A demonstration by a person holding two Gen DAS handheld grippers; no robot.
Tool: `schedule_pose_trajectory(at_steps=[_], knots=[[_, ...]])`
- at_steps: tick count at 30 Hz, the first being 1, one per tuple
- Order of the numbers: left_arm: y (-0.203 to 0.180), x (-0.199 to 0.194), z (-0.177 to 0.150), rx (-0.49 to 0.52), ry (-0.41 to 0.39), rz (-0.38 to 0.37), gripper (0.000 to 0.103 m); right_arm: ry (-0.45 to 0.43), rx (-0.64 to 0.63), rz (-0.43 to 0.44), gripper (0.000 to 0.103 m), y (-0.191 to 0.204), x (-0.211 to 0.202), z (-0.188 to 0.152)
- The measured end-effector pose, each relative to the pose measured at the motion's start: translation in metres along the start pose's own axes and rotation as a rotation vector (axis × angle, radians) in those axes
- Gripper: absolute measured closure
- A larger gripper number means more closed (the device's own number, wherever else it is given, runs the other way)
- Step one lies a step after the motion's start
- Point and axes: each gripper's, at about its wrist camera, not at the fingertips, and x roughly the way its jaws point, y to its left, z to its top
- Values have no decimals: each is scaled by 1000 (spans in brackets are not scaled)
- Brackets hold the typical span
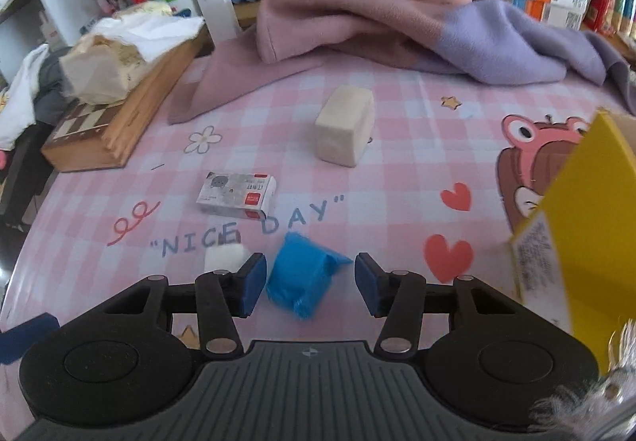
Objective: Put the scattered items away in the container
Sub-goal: 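Grasp the blue bag with the right tool while the left tool grasps the white adapter, then carry the blue bag with the right tool while the left tool carries the adapter to the box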
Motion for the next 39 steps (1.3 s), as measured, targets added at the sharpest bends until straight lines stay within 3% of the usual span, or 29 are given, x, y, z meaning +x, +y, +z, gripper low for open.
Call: schedule_pose_trajectory(at_steps=[2,3,9,13,17,25,39], knots=[[-1,7,3,-4,3,-5,12,14,-19,-10,61,3,8,1],[-1,11,5,-6,5,-10,13,19,-26,-14,74,3,9,1],[-10,36,18,-3,8,-69,26,-18,31,-76,75,-22,-3,2],[-19,58,27,5,18,-114,47,-36,40,-88,75,-29,-9,2],[-29,77,30,24,53,-84,68,-31,41,-82,76,-31,-9,2],[-27,73,31,8,39,-56,78,-30,50,-62,76,-32,-16,-3],[-11,11,16,-51,-26,-109,78,-101,31,-6,77,-18,-67,-23]])
